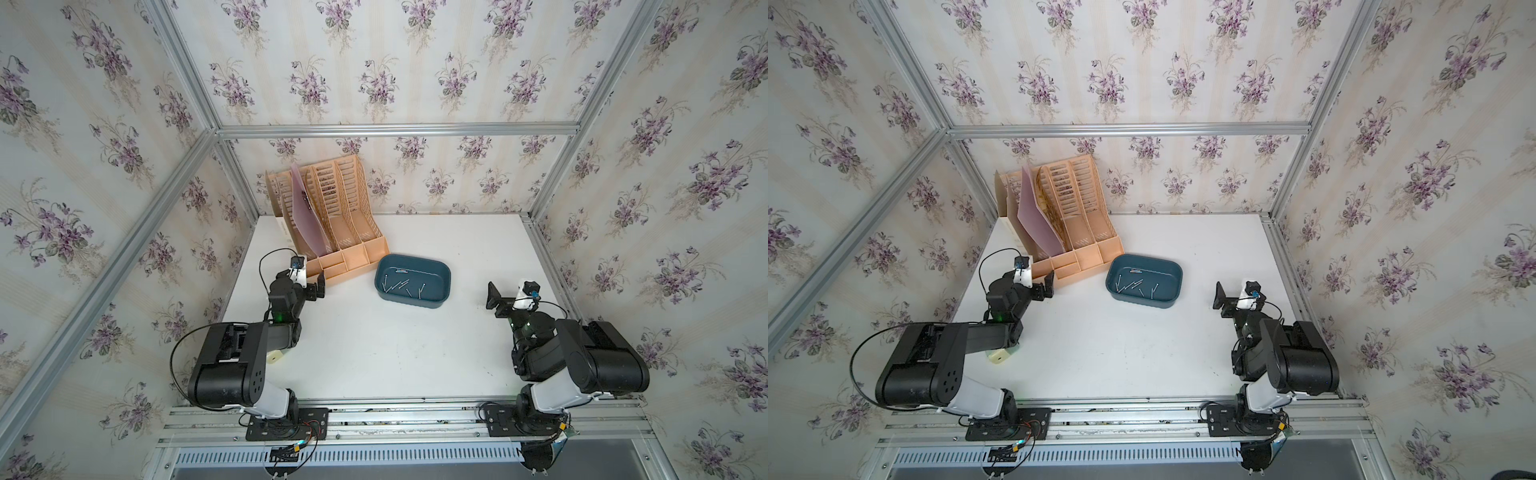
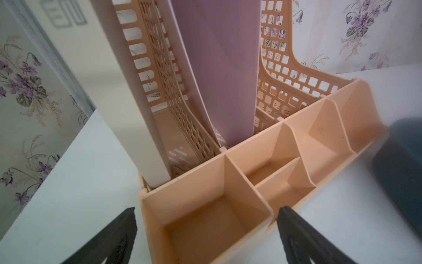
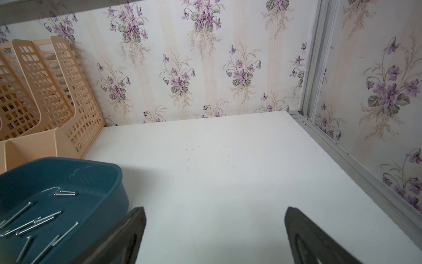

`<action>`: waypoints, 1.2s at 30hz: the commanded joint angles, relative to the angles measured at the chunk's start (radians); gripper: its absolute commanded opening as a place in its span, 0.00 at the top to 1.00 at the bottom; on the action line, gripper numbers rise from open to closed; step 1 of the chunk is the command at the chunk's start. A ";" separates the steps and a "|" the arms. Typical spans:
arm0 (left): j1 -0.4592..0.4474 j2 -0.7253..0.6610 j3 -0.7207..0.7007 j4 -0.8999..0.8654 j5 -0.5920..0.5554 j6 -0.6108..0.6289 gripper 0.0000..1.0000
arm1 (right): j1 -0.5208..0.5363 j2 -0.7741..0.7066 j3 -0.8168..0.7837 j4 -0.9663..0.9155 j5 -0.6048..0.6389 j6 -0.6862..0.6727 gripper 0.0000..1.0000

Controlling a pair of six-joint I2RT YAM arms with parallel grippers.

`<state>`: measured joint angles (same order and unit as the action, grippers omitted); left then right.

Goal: Put the screws on the desktop into the storage box
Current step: Reset both arms

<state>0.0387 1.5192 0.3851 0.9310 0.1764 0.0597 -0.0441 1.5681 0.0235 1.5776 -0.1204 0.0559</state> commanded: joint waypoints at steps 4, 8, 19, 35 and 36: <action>0.000 0.024 -0.010 -0.014 0.031 0.019 0.01 | 0.001 0.029 -0.043 0.239 -0.002 -0.001 0.00; 0.000 0.024 -0.008 -0.018 0.030 0.019 0.01 | 0.002 0.028 -0.049 0.245 -0.002 -0.002 0.00; 0.000 0.025 -0.008 -0.018 0.031 0.019 0.01 | 0.001 0.024 -0.056 0.247 0.013 0.004 0.00; 0.000 0.024 -0.008 -0.018 0.031 0.019 0.01 | 0.002 0.026 -0.054 0.246 -0.004 -0.004 0.00; 0.000 0.024 -0.009 -0.018 0.030 0.020 0.01 | 0.002 0.023 -0.057 0.247 -0.005 -0.002 0.00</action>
<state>0.0395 1.5410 0.3752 0.9127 0.1806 0.0719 -0.0429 1.5967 0.0036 1.6226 -0.1055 0.0586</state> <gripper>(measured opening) 0.993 0.998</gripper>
